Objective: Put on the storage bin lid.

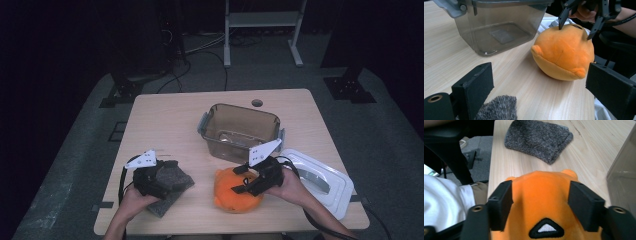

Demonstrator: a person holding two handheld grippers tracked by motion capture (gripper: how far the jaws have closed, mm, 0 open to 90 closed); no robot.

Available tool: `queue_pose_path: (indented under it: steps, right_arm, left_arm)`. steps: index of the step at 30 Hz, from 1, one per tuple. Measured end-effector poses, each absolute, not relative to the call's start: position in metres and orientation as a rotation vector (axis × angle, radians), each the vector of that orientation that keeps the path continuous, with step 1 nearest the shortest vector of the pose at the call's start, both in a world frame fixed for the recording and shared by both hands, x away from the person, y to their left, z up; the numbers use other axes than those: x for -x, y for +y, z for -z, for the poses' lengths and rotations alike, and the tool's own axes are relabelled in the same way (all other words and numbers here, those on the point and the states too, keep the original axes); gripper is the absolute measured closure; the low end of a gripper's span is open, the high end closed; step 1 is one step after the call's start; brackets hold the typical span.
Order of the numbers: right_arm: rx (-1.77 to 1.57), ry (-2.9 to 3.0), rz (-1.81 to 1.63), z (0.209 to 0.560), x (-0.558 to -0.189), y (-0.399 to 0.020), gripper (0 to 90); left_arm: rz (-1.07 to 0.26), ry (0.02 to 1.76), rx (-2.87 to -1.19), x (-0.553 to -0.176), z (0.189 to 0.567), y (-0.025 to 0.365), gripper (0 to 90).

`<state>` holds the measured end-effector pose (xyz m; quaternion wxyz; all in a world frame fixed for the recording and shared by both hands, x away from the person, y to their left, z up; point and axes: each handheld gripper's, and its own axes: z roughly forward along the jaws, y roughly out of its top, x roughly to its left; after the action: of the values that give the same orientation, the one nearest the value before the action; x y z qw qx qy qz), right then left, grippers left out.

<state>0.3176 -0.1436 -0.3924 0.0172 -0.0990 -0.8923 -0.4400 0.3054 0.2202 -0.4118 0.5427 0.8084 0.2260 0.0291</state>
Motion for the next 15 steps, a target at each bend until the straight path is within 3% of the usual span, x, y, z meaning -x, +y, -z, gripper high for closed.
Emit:
queue_pose_path:
  steps: [5, 15]
  right_arm:
    - [0.314, -2.772, 1.359, 0.401, -0.318, -0.143, 47.8]
    - [0.354, -2.797, 1.304, 0.412, -0.314, -0.143, 51.1]
  left_arm:
    - [-0.066, 0.538, -1.919, -0.306, 0.412, 0.221, 6.8]
    - [-0.06, 0.524, -1.929, -0.307, 0.413, 0.217, 6.8]
